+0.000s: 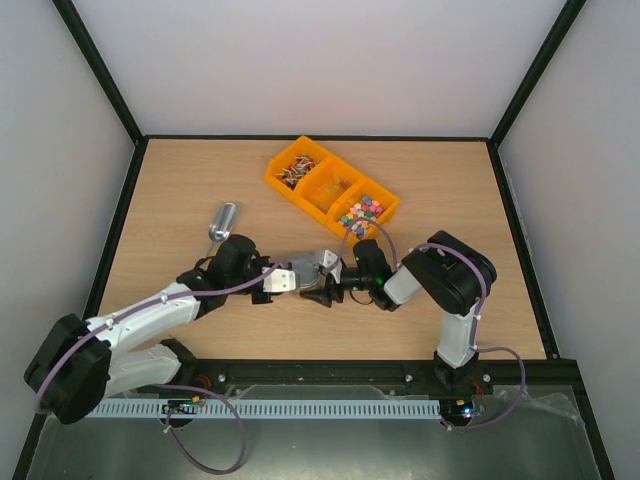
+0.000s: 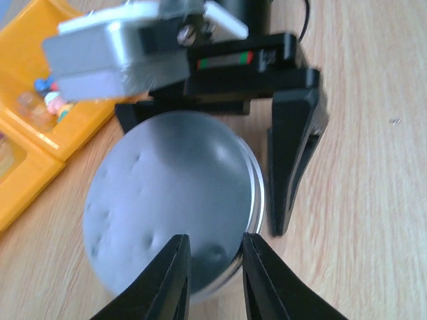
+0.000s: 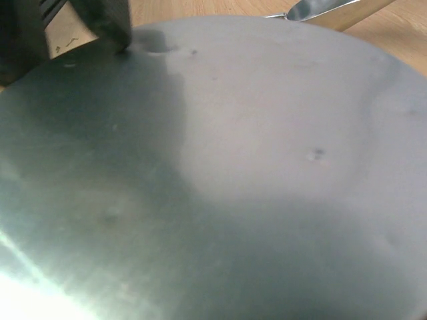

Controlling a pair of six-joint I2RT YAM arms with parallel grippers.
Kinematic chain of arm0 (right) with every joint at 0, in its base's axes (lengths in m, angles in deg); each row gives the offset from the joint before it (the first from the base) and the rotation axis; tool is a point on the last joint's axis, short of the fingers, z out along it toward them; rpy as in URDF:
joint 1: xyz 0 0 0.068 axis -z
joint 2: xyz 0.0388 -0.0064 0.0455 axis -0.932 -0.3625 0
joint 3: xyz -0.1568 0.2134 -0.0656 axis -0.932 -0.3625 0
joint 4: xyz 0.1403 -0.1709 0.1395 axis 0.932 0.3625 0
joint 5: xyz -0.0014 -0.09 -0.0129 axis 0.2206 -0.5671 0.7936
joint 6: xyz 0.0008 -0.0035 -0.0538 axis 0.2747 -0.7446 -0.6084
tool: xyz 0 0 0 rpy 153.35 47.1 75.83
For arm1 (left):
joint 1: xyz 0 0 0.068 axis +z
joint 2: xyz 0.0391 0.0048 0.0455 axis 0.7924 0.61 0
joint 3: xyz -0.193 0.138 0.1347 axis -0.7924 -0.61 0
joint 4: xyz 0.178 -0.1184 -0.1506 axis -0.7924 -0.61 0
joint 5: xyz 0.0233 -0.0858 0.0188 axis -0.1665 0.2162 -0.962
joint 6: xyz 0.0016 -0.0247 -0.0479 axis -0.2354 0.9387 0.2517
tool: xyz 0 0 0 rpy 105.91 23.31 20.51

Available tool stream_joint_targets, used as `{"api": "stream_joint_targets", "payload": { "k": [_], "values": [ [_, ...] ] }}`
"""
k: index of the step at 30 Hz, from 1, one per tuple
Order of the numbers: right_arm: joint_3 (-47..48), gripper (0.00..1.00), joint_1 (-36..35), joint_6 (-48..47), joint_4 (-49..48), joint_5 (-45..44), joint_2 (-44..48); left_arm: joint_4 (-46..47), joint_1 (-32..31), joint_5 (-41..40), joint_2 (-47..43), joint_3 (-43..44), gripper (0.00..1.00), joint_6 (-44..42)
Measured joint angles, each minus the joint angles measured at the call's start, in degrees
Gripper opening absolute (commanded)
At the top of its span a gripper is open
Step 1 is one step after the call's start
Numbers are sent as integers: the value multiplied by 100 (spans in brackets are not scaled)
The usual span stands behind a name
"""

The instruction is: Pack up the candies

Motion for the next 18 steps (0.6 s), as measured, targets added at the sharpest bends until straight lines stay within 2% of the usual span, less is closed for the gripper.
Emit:
{"api": "stream_joint_targets", "payload": {
  "k": [4, 9, 14, 18],
  "values": [
    [2, 44, 31, -7, -2, -17, 0, -70, 385, 39, -127, -72, 25, -249],
    [-13, 44, 20, -55, 2, 138, 0, -374, 835, -308, -273, -98, 31, -431],
    [-13, 45, 22, 17, 0, 140, 0, -632, 330, -144, -935, -105, 36, -424],
    [-13, 45, 22, 63, -4, 140, 0, -457, -190, -81, -671, -68, 38, -98]
  ]
}}
